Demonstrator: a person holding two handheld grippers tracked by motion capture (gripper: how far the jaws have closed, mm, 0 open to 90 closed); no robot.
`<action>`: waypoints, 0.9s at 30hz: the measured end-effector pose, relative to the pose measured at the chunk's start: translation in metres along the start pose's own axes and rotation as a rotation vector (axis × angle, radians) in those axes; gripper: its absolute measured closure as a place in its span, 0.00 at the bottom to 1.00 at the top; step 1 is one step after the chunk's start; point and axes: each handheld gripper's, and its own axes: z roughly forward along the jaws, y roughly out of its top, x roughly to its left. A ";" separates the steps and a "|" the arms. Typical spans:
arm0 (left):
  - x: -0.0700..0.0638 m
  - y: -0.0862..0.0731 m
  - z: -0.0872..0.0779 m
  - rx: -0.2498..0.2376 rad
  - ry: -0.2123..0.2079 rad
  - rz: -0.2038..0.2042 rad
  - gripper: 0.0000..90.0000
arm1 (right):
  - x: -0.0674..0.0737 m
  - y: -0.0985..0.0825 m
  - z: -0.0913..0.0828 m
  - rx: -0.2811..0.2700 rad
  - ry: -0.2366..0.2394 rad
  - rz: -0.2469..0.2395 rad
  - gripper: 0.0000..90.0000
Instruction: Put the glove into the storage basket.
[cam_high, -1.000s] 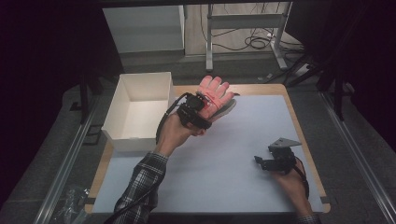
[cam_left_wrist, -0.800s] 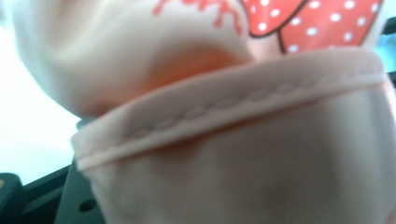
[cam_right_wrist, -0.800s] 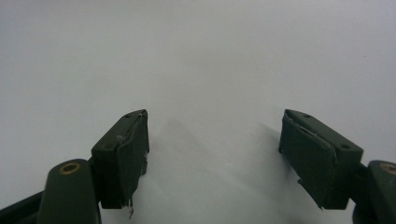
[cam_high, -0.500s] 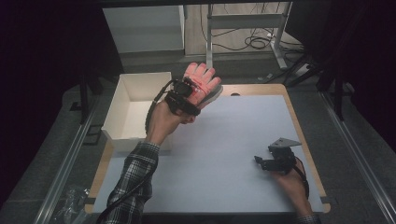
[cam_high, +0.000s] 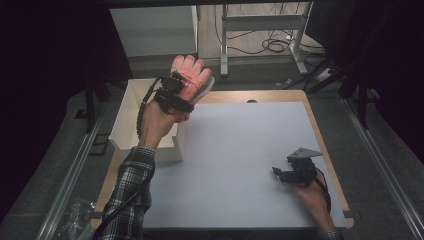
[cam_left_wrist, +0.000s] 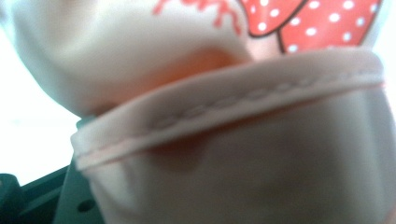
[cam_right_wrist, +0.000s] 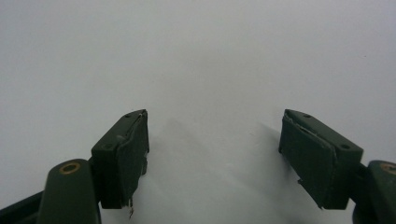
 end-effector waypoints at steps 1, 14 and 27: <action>0.003 -0.001 -0.001 0.001 0.006 -0.007 0.42 | 0.000 0.000 0.000 0.000 -0.001 -0.001 0.27; 0.045 -0.024 -0.004 0.015 0.091 -0.114 0.42 | 0.000 0.000 0.000 -0.001 -0.001 0.000 0.27; 0.070 -0.048 0.024 0.044 0.135 -0.199 0.41 | 0.000 0.000 0.000 -0.001 -0.002 0.000 0.27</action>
